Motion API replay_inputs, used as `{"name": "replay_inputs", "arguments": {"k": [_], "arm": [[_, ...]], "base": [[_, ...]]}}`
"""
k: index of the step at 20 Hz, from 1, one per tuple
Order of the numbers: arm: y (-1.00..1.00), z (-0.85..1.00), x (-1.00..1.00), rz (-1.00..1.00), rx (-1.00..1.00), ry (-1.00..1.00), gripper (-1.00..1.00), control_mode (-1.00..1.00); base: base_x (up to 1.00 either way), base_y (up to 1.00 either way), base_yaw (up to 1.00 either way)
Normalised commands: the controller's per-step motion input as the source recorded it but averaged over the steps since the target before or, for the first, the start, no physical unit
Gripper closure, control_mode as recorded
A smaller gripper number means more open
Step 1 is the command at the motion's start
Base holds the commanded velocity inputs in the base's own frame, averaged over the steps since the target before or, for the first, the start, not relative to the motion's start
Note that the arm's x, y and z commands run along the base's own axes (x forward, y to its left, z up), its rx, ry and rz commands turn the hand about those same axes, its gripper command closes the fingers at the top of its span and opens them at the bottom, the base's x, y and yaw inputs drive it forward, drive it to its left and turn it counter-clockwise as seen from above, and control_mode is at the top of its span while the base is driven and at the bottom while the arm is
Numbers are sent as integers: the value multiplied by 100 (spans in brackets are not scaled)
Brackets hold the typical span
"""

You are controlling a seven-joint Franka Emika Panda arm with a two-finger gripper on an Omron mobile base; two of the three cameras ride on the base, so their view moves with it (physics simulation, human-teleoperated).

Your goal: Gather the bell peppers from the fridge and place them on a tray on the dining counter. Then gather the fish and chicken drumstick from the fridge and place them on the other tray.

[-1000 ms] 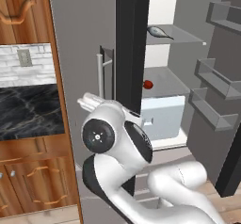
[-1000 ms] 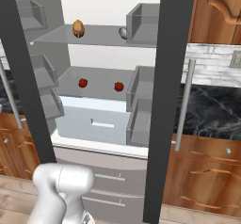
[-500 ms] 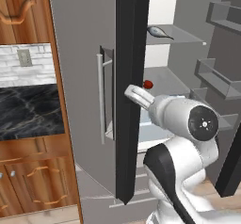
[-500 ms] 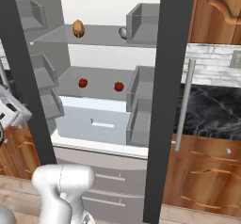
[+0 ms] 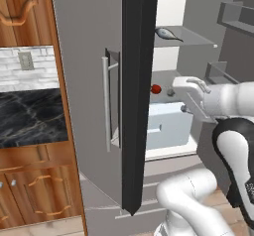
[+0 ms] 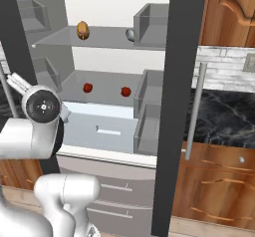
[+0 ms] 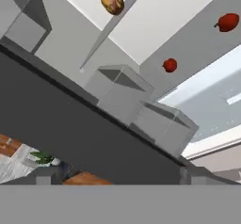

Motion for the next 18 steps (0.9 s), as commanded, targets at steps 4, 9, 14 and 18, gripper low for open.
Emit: {"name": "replay_inputs", "arguments": {"k": [4,9,14,18], "arm": [[-6,-17,59,14,8,0,-100,-100],[0,-5,55,0,5,2,-100,-100],[-1,-1,29,0,2,0,-100,-100],[0,0,22,0,0,0,-100,-100]], "base": [[0,0,0],[0,0,0],[0,0,0],[0,0,0]]}}
